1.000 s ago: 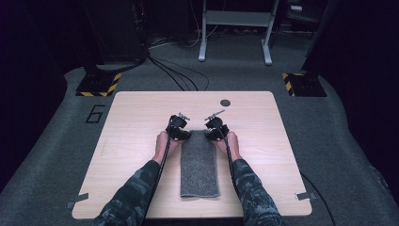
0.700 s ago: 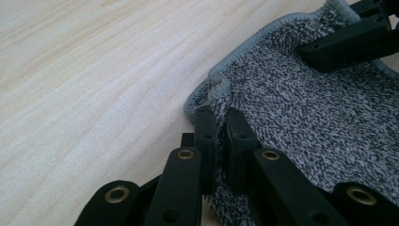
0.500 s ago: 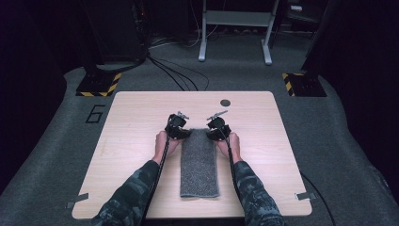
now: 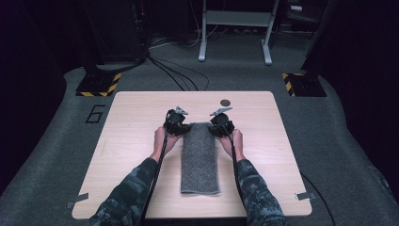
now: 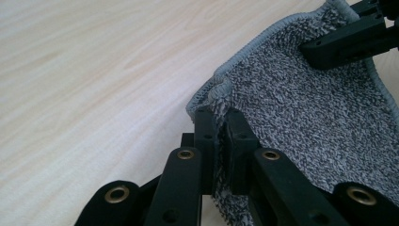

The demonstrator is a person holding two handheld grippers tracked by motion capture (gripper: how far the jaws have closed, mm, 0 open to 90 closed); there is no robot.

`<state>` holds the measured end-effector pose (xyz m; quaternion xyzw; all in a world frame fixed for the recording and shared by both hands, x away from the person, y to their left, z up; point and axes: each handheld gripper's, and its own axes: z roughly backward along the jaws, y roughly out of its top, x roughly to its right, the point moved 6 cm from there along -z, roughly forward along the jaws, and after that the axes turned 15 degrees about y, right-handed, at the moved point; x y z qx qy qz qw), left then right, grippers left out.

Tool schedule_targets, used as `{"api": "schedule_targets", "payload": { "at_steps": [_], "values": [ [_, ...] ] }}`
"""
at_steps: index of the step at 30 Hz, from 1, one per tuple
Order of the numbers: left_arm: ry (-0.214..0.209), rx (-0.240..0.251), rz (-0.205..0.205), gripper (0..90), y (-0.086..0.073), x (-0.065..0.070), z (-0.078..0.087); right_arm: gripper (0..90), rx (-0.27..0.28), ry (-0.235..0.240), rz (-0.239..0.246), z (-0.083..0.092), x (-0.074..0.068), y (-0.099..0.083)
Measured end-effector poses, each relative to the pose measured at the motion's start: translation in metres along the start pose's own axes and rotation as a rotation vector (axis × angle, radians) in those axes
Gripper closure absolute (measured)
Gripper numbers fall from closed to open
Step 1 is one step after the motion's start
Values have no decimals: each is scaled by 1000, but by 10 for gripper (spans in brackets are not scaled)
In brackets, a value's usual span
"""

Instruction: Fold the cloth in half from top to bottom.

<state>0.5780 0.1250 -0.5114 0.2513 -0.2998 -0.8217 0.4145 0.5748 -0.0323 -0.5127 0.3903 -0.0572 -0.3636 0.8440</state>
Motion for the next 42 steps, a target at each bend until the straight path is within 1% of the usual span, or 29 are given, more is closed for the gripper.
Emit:
{"api": "schedule_targets", "payload": {
  "at_steps": [1,4,6,7,8,9,10,11,13,14,15,16,17,18,19,20,23,25,27,28,31,32,33,34,35,36,38,42],
  "values": [
    [2,5,0,853,1,-1,0,860,2,2,-1,1,-1,1],
    [0,12,3,853,3,-4,2,860,10,-7,20,2,0,6],
    [6,19,-2,853,6,-6,3,860,6,-9,20,3,0,9],
    [7,23,-3,853,8,-7,5,860,11,-12,31,4,0,10],
    [11,27,-4,853,10,-8,6,860,11,-14,19,4,0,11],
    [10,31,-3,852,11,-9,6,860,18,-18,34,4,1,13],
    [20,40,0,853,13,-9,7,860,22,-21,34,5,0,14],
    [29,42,-8,853,14,-10,8,860,23,-16,37,5,0,16],
    [30,43,-9,853,16,-11,9,860,29,-23,39,6,0,19],
    [30,47,-6,853,17,-12,10,860,31,-26,56,8,0,21],
    [31,48,-5,853,18,-13,11,860,32,-27,52,8,-1,22],
    [31,54,-4,853,20,-14,11,860,33,-30,60,9,0,24],
    [34,55,-2,852,21,-14,12,860,47,-31,64,9,0,26],
    [36,55,-5,853,22,-14,13,860,37,-28,65,10,0,26],
    [38,60,-7,852,23,-15,14,860,46,-32,61,11,0,27],
    [39,62,-3,853,23,-14,14,860,43,-30,73,12,0,28],
    [44,70,-13,853,26,-16,15,860,50,-37,73,12,1,29],
    [50,82,-4,852,27,-15,15,861,52,-41,82,13,2,31],
    [51,82,-11,852,28,-15,16,860,56,-43,83,13,2,32],
    [55,91,-17,853,29,-16,17,860,57,-48,92,15,3,35],
    [57,114,0,853,32,-17,20,860,73,-56,107,19,2,38],
    [56,114,-9,853,33,-17,22,860,74,-52,110,21,1,39],
    [55,129,-5,853,34,-17,24,860,81,-58,120,22,1,40],
    [54,132,-2,853,35,-16,26,860,80,-61,112,25,-1,40],
    [53,142,-7,853,36,-16,28,860,84,-61,127,27,-1,41],
    [50,146,-9,853,36,-16,30,860,93,-59,111,29,-3,41],
    [48,161,-11,853,37,-15,35,859,108,-58,139,34,-4,42],
    [38,192,-16,852,37,-11,45,859,126,-47,163,41,-9,38]
  ]
}}
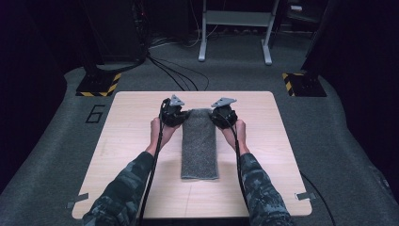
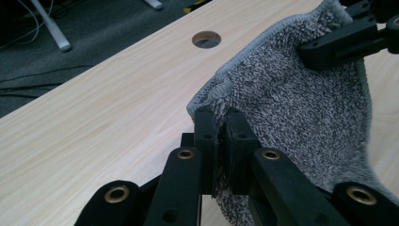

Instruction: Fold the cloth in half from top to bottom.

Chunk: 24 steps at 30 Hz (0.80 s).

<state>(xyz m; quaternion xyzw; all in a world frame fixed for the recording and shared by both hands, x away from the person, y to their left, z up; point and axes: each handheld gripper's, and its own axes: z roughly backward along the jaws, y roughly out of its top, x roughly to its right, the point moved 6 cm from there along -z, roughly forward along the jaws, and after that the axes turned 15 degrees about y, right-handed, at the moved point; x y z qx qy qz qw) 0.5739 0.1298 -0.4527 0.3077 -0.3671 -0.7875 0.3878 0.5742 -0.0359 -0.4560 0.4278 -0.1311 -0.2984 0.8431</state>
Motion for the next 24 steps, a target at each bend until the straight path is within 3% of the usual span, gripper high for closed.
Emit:
{"api": "schedule_targets", "payload": {
  "at_steps": [10,18,22,24],
  "values": [
    [-45,13,-23,851,-20,17,15,856,5,9,81,12,-23,-23],
    [-88,-3,-37,849,-40,32,25,854,1,33,95,15,-38,-44],
    [-107,-18,-43,847,-50,37,28,853,-7,49,79,17,-46,-54],
    [-106,-15,-47,846,-53,38,29,851,-7,57,101,17,-51,-58]
  ]
}}
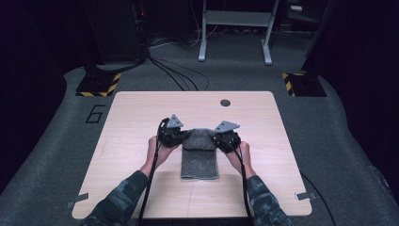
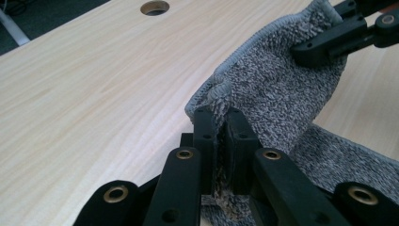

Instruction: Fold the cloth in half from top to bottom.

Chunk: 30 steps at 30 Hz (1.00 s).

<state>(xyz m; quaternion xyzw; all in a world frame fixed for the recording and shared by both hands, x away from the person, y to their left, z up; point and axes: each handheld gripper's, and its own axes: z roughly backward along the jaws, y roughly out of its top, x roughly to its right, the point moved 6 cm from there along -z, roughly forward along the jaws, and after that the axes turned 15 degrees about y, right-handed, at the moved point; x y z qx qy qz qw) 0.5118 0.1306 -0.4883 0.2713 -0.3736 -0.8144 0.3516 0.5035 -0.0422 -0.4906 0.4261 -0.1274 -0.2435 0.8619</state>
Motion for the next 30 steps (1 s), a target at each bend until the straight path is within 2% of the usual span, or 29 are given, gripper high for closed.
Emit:
{"api": "schedule_targets", "payload": {
  "at_steps": [4,9,11,15,17,19,21,22,24,25,27,30],
  "values": [
    [-19,-16,0,837,-10,5,1,848,-24,17,-2,-2,-12,-12],
    [-53,-49,9,805,-23,16,0,841,-48,25,-7,-3,-20,-25],
    [-71,-59,11,764,-27,20,2,809,-49,48,-16,-2,-22,-28],
    [-107,-54,64,537,-32,22,16,613,-46,92,-58,10,-33,-37],
    [-116,-47,112,405,-34,21,28,506,-36,113,-90,21,-36,-42],
    [-98,-26,123,321,-33,15,39,459,3,116,-114,36,-36,-44],
    [-87,-12,138,290,-30,9,47,417,39,118,-136,49,-34,-41],
    [-68,-5,147,276,-27,6,48,405,56,121,-140,53,-32,-39],
    [-47,-7,166,263,-21,-1,43,382,67,111,-147,57,-25,-31],
    [-39,-19,156,259,-20,-5,40,379,75,105,-152,57,-21,-26],
    [2,-42,171,257,-15,-14,26,380,88,87,-167,53,-12,-19],
    [14,-102,197,252,-17,-24,4,381,60,70,-216,38,10,-10]
  ]
}}
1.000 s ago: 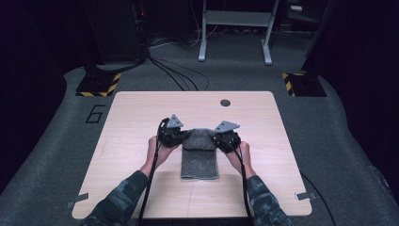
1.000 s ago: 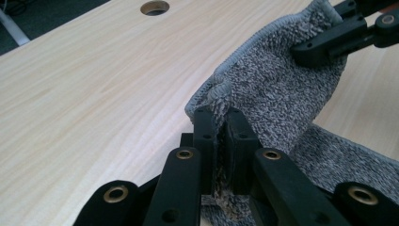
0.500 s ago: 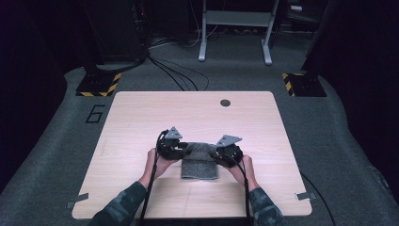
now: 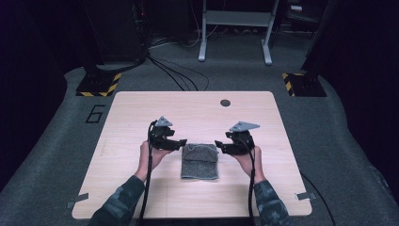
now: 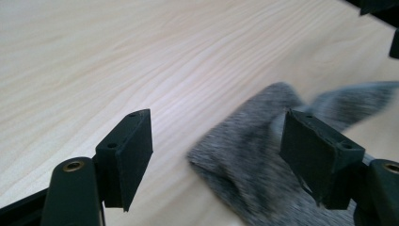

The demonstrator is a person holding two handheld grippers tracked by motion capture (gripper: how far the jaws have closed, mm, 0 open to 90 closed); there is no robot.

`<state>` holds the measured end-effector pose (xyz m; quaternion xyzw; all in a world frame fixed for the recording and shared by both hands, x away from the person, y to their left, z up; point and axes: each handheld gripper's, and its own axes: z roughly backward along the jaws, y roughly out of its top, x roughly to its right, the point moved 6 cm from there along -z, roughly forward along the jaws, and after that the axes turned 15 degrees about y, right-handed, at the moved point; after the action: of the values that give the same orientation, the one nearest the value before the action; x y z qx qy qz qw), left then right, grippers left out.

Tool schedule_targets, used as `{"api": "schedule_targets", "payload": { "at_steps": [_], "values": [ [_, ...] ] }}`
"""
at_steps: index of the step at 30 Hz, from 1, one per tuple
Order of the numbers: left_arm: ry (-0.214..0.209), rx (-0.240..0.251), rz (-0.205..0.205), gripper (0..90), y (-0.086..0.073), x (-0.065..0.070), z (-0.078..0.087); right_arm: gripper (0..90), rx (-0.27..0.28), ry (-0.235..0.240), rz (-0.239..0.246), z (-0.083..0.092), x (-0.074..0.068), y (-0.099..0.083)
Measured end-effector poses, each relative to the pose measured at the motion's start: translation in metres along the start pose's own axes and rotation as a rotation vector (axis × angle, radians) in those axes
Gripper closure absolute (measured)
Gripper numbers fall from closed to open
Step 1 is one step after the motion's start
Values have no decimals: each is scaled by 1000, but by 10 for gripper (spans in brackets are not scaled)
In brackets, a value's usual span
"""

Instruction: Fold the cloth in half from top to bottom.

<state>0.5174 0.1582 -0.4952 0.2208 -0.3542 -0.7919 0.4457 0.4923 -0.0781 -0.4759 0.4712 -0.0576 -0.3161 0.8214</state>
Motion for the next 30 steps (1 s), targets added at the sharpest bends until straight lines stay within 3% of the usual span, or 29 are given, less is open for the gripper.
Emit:
{"api": "schedule_targets", "payload": {
  "at_steps": [2,4,6,7,12,14,16,19,23,27,30],
  "values": [
    [-4,-68,7,249,-4,-4,-19,379,-59,3,-41,-19,17,1],
    [-20,-108,13,242,-9,-2,-27,372,-119,11,-72,-35,26,-5],
    [-43,-113,9,233,-15,4,-25,365,-164,29,-97,-45,22,-12],
    [-52,-115,-10,230,-20,9,-21,365,-172,39,-79,-46,18,-16],
    [-68,-125,-90,214,-40,28,-5,360,-209,53,-34,-40,-12,-35],
    [-62,-135,-111,207,-49,32,0,358,-224,45,-19,-35,-16,-45],
    [-53,-145,-134,198,-56,34,6,352,-245,12,-13,-31,-18,-55],
    [-38,-133,-131,189,-60,34,11,342,-231,-7,-23,-25,-19,-62],
    [-39,-140,-117,180,-60,39,8,315,-209,4,-21,-29,-25,-58],
    [-15,-172,-168,175,-71,45,3,314,-261,-17,-1,-39,-31,-71],
    [8,-178,-183,166,-79,43,1,306,-261,-22,-20,-36,-28,-78]
  ]
}}
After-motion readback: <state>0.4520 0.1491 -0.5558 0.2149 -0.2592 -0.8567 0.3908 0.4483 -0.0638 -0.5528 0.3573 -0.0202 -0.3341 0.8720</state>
